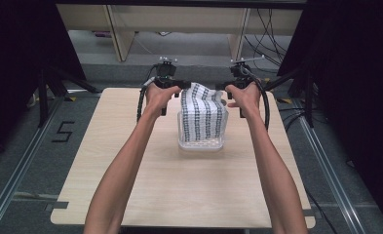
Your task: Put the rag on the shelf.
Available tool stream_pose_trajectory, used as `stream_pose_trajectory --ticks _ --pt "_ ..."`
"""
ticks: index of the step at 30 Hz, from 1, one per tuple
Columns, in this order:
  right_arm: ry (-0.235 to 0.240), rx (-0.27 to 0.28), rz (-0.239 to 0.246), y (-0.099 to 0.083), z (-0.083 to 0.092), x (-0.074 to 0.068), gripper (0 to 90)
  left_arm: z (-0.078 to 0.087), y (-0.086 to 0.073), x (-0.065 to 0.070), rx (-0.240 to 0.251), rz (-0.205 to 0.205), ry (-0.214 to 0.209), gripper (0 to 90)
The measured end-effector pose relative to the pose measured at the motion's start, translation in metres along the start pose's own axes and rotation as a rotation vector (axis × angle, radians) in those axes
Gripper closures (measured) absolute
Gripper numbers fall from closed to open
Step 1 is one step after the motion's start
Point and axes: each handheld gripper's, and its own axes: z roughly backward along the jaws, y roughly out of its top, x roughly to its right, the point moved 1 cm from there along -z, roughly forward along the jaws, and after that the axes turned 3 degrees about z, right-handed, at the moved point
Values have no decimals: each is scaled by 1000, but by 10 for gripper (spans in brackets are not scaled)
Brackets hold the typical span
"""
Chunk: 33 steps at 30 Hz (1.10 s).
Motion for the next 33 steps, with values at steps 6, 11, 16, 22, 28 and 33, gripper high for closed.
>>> stream_pose_trajectory --ticks 6,11,16,22,28,33 --pt "0 -4 -16 -4 -5 -1 786 -9 -4 -3 -44 24 81 407" --pt "17 14 8 -3 -3 -4 776 -9 -6 -3 -69 9 72 368" --pt "13 -3 25 -3 3 -7 753 -3 -5 -1 -68 -2 76 351" --pt "5 3 42 -3 10 -6 699 7 -4 0 -76 -6 82 349" --pt "6 18 53 -5 18 -4 595 18 -5 3 -78 -11 72 334" --pt "2 37 61 -10 23 -3 543 28 -4 7 -76 -12 78 323"
